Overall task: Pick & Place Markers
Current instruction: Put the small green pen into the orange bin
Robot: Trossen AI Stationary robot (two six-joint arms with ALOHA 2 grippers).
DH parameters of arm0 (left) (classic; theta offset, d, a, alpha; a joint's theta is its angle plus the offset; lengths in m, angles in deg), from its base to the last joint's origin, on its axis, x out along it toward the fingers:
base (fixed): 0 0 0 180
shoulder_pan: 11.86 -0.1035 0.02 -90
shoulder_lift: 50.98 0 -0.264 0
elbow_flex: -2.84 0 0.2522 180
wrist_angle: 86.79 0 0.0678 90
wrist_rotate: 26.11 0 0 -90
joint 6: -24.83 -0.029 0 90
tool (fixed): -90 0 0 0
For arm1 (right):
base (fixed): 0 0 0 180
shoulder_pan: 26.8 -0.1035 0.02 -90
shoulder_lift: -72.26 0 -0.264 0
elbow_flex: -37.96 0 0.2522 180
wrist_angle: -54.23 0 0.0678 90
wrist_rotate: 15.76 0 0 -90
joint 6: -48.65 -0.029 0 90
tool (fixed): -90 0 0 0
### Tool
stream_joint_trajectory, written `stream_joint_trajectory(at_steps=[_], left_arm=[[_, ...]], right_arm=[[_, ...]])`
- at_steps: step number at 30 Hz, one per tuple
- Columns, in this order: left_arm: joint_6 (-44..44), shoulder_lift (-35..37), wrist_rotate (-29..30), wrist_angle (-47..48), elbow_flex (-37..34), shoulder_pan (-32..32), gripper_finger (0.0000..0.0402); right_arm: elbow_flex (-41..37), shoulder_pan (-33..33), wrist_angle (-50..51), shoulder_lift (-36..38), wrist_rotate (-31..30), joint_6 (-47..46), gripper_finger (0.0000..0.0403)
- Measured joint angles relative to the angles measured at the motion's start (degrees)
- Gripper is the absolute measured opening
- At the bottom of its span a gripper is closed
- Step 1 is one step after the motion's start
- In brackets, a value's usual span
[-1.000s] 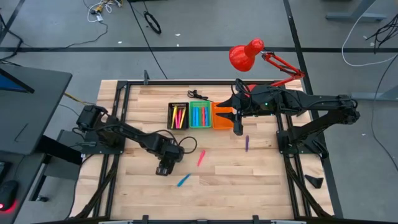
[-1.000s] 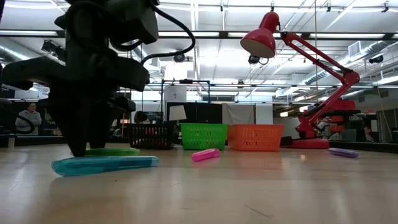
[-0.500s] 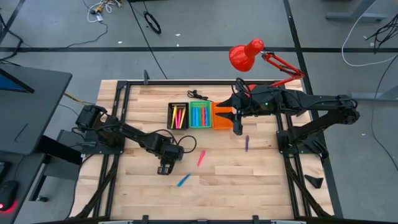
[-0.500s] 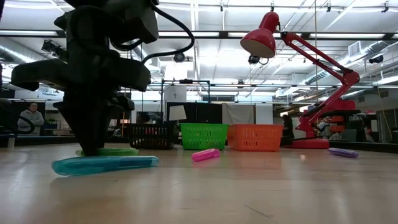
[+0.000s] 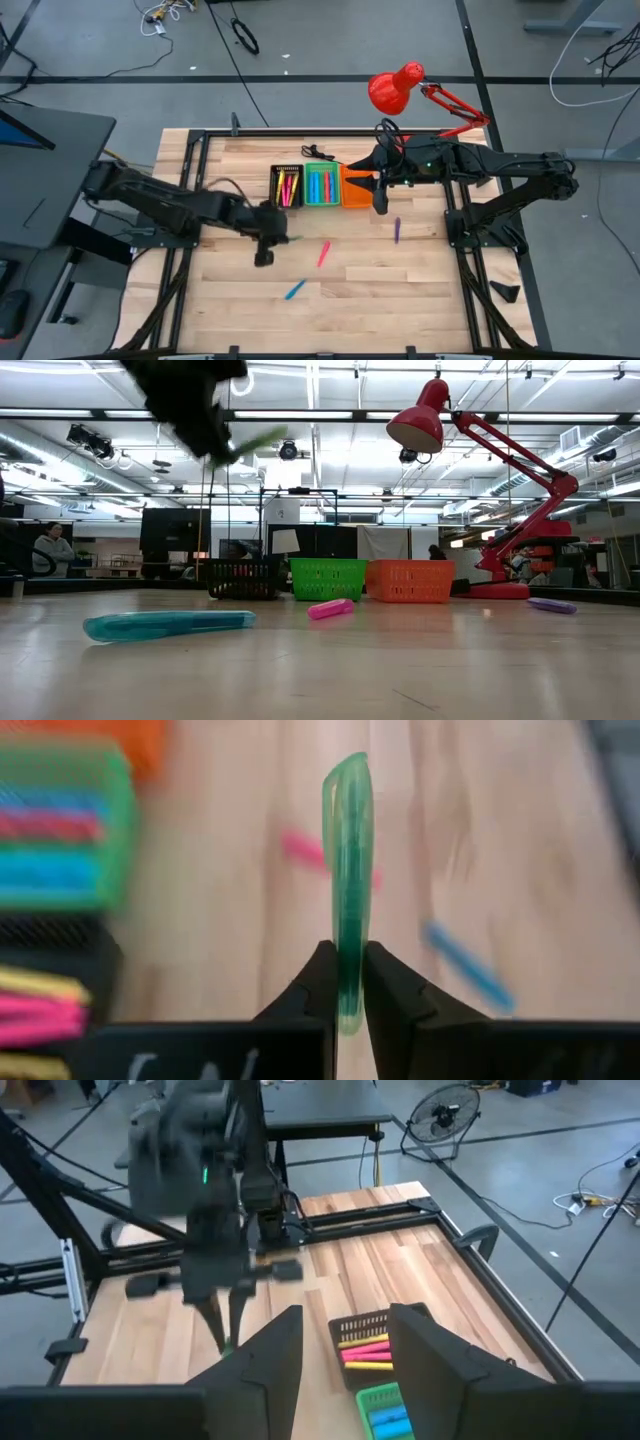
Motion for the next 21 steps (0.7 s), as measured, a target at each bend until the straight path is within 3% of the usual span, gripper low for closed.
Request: stream_joint_trajectory(at_steps=[9, 16, 21], left_arm=[[-2.5, 10.7, 5.1, -20.9, 0.1, -5.2, 0.0027], [-4.7, 10.5, 5.1, -39.1, 0.2, -9.7, 0.0027], [-6.6, 8.9, 5.0, -45.5, 1.6, -11.8, 0.0027]], right_arm=[[0.0, 0.0, -6.1, 0.0, 0.0, 0.2, 0.0153], [0.0, 0.0, -16.5, 0.0, 0.6, 0.1, 0.0155], [0.0, 0.0, -18.4, -0.4, 0.5, -0.7, 0.0179]])
